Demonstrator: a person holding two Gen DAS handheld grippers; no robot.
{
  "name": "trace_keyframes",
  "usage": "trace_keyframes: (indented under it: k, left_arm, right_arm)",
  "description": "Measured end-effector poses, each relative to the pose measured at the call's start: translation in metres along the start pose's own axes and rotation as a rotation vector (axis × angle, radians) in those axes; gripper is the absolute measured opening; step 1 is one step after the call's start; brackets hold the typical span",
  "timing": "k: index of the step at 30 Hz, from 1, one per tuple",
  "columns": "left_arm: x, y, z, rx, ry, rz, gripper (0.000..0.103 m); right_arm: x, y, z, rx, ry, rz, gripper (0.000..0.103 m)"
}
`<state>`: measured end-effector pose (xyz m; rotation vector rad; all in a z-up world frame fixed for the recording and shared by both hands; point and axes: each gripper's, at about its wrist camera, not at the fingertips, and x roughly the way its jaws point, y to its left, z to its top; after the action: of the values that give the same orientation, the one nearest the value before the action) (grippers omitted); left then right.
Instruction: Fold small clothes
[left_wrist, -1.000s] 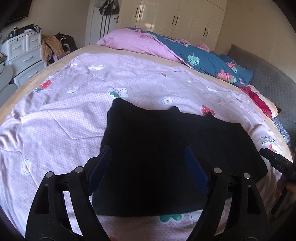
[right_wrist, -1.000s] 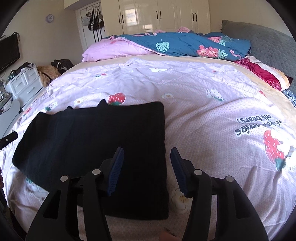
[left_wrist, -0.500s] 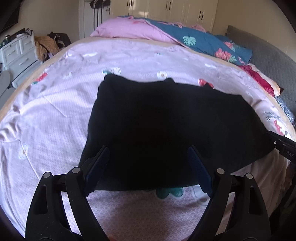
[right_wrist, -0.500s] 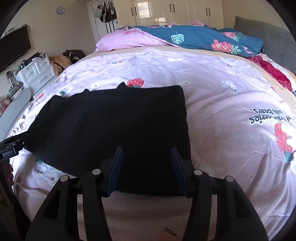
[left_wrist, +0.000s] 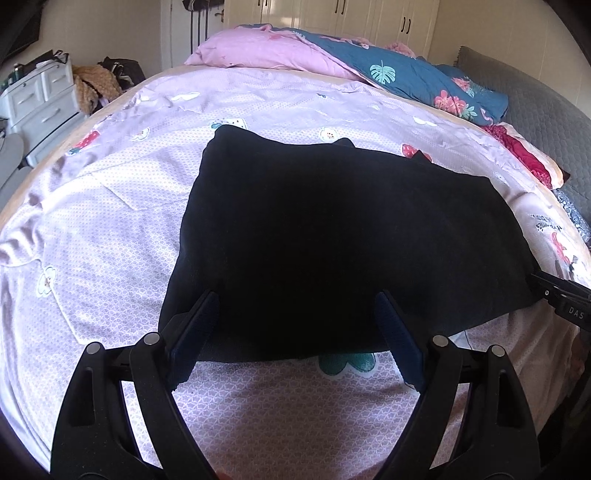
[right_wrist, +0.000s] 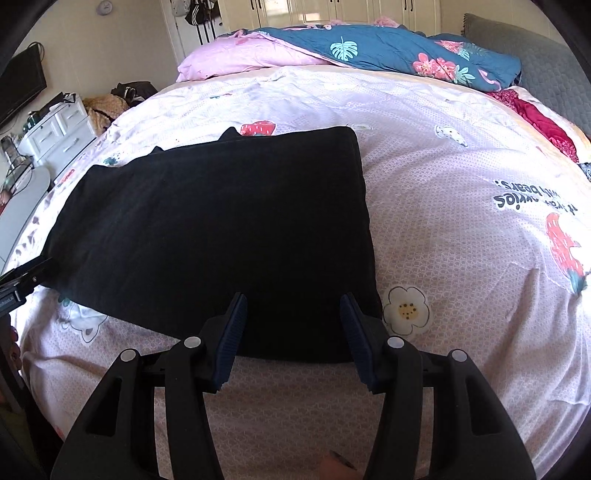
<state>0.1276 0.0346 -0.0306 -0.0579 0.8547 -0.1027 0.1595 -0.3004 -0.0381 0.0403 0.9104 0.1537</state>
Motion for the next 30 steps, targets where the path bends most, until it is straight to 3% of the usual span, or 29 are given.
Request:
trace_keyframes:
  k: [7, 12, 14, 20, 30]
  left_arm:
    - [-0.007, 0.003, -0.002, -0.017, -0.009, -0.014, 0.079]
    - [-0.017, 0.008, -0.004, -0.047, -0.023, -0.035, 0.086]
    - [-0.022, 0.009, -0.005, -0.052, -0.033, -0.042, 0.089]
    - [-0.033, 0.004, -0.008, -0.040, -0.050, -0.043, 0.093]
    - [-0.046, 0.002, -0.015, -0.041, -0.060, -0.037, 0.094]
  right_arm:
    - [-0.007, 0.002, -0.006, 0.000, -0.019, -0.008, 0.055]
    - [-0.017, 0.009, -0.010, -0.018, -0.050, -0.009, 0.072]
    - [-0.021, 0.014, -0.012, -0.034, -0.061, -0.014, 0.084]
    - [-0.030, 0.025, -0.016, -0.073, -0.095, -0.031, 0.096]
    - [-0.050, 0.044, -0.020, -0.132, -0.171, -0.024, 0.098]
